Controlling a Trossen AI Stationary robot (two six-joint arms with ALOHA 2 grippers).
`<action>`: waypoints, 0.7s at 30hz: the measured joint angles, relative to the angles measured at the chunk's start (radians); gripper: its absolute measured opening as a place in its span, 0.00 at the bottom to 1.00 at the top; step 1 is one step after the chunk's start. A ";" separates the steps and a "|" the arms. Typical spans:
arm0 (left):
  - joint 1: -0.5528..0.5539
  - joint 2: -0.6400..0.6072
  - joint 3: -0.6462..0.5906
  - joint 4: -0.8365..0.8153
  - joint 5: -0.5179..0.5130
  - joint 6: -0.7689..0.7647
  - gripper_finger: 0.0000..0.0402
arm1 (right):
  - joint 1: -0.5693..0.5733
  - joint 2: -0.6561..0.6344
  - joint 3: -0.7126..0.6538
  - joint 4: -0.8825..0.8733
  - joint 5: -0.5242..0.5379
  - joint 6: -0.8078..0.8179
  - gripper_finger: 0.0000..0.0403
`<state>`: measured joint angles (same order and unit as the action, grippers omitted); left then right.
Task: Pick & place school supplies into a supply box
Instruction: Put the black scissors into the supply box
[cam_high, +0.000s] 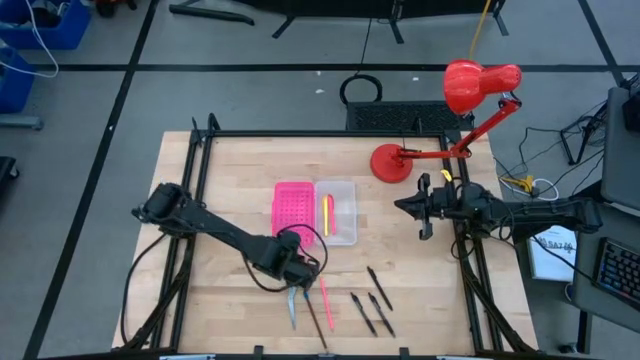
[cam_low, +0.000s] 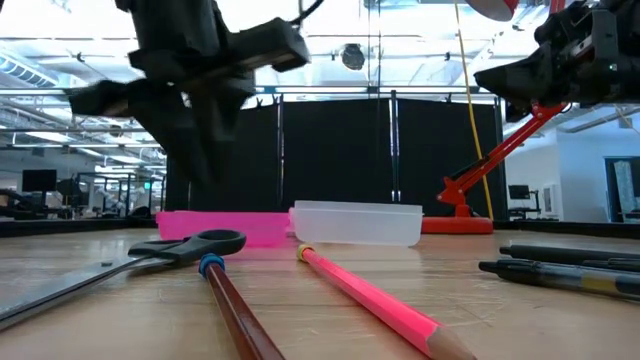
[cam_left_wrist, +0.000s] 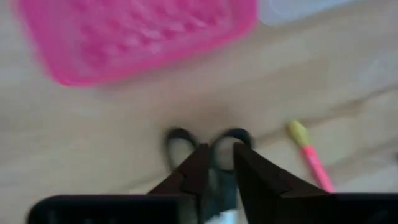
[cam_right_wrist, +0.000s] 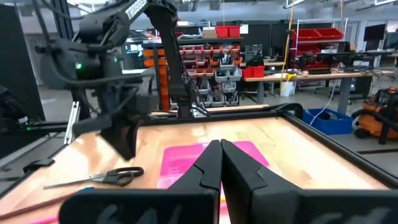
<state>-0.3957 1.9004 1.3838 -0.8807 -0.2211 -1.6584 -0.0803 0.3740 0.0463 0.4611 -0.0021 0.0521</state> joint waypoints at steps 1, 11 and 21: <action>-0.003 0.011 0.000 0.033 0.015 0.000 0.26 | 0.000 0.000 0.000 0.001 0.000 0.012 0.00; -0.016 0.056 0.000 0.120 0.094 -0.111 0.48 | 0.000 0.000 0.000 -0.034 -0.003 0.040 0.00; -0.018 0.055 0.000 0.040 0.116 -0.116 0.42 | 0.000 0.000 0.000 -0.017 -0.004 0.038 0.00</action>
<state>-0.4141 1.9553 1.3834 -0.8410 -0.1055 -1.7748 -0.0803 0.3740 0.0461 0.4442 -0.0059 0.0902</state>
